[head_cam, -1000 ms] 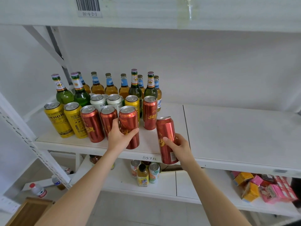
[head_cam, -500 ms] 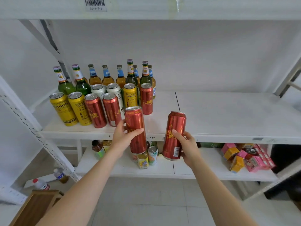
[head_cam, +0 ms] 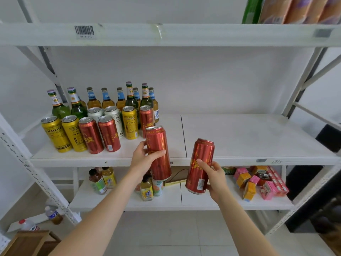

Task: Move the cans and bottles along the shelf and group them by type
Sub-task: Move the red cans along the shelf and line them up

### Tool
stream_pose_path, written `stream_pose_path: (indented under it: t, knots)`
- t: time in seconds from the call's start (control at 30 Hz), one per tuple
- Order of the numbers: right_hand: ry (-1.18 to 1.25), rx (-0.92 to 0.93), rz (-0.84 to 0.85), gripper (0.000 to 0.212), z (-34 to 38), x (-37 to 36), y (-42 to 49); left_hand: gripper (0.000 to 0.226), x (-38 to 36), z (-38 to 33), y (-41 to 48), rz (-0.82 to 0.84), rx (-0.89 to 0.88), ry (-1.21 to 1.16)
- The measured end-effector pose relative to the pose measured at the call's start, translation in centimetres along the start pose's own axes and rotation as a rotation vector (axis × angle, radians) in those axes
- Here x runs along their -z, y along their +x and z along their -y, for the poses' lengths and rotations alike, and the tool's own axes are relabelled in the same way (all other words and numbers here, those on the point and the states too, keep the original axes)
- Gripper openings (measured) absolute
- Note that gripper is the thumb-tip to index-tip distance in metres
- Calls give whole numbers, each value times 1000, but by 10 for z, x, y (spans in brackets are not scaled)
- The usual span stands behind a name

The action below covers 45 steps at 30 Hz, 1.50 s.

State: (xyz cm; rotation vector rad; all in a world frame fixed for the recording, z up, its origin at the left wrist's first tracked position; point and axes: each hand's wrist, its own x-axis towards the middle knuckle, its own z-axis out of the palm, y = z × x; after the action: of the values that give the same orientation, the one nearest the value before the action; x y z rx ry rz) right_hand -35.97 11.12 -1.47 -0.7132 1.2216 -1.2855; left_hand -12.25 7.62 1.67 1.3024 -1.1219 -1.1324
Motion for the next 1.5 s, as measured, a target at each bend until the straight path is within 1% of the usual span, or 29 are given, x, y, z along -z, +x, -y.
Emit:
stream_pose_path:
  t: [0.23, 0.33, 0.4, 0.43, 0.53, 0.57, 0.7, 0.9, 1.03, 1.2, 1.37, 1.5]
  knots:
    - [-59, 24, -4, 54, 44, 89, 16, 61, -82, -8, -4, 17, -6, 37]
    - [-85, 26, -21, 57, 56, 116, 22, 55, -102, -9, -5, 19, -17, 52]
    - [-95, 33, -19, 59, 72, 156, 28, 51, -140, -9, -9, 15, -24, 55]
    - [-104, 30, -23, 61, 74, 159, 29, 50, -142, -9, -8, 13, -29, 55]
    - [-106, 51, -36, 69, 89, 190, 37, 50, -178, -12, -8, 38, -27, 64]
    - [-96, 53, -34, 69, 93, 199, 40, 50, -190, -14, -7, 48, -29, 65]
    - [-94, 67, -46, 57, 106, 229, 57, 58, -232, -19, 2, 80, -19, 80]
    - [-89, 84, -75, 58, 128, 268, 100, 66, -296, -25, 37, 134, -4, 127]
    - [-105, 133, -85, 50, 143, 299, 134, 64, -343, -26, 64, 172, -4, 129]
    - [-132, 150, -79, 56, 163, 353, 170, 68, -415, -29, 84, 176, 2, 122]
    - [-138, 147, -68, 57, 183, 406, 193, 58, -479, -28, 87, 164, 11, 99]
    - [-150, 145, -24, 59, 200, 446, 205, 60, -523, -28, 80, 127, 15, 95]
